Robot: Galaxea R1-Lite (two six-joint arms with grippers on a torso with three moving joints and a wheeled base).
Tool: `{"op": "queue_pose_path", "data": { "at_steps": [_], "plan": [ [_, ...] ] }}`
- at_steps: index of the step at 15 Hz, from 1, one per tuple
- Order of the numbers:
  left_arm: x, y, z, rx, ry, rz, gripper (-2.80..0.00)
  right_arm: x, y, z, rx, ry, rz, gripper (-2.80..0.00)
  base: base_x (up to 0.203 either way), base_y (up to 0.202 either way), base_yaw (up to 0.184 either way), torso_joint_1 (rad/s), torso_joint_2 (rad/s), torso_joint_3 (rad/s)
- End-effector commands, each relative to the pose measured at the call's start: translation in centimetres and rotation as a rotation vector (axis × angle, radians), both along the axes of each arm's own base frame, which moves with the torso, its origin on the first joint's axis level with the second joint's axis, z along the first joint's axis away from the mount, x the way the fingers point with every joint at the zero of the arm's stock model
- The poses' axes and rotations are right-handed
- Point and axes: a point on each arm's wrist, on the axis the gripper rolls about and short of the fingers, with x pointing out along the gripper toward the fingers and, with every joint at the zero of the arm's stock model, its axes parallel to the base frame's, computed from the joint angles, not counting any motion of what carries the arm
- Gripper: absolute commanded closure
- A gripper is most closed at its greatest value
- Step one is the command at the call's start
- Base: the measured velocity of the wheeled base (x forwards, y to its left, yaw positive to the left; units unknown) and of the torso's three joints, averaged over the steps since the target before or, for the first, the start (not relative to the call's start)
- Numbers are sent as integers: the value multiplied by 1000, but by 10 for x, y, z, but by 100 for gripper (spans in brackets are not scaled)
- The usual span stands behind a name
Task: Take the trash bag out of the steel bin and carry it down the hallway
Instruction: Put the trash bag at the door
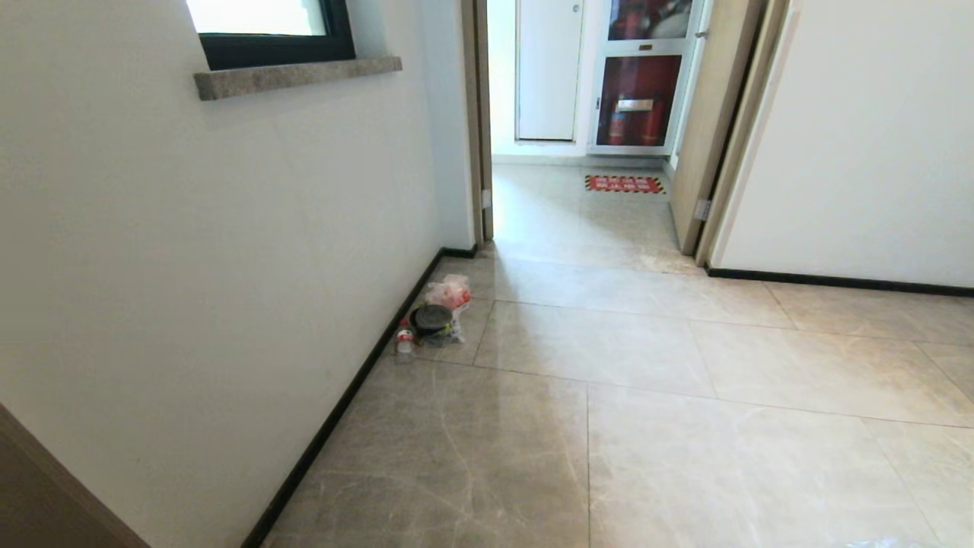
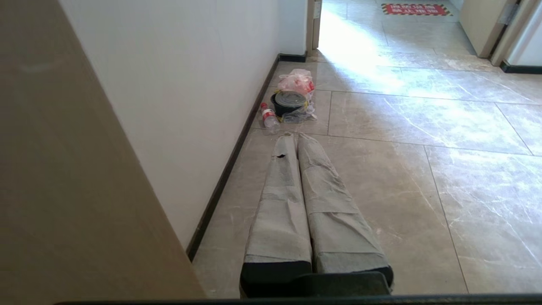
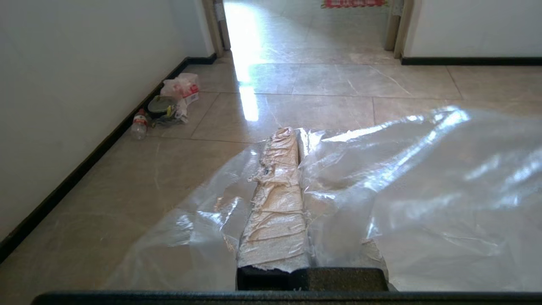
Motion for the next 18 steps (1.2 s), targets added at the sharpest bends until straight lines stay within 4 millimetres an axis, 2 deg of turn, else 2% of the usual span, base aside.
{"op": "queue_pose_path", "data": {
  "at_steps": [1,4,18],
  "plan": [
    [0,0,-1,-1,5,1,0,0,0,0,0,2,0,0,0,0,0,0,0,0],
    [0,0,-1,4,3,1,0,0,0,0,0,3,0,0,31,0,-1,1,1,2],
    [0,0,-1,1,3,1,0,0,0,0,0,3,0,0,192,0,0,2,2,2]
  ]
}}
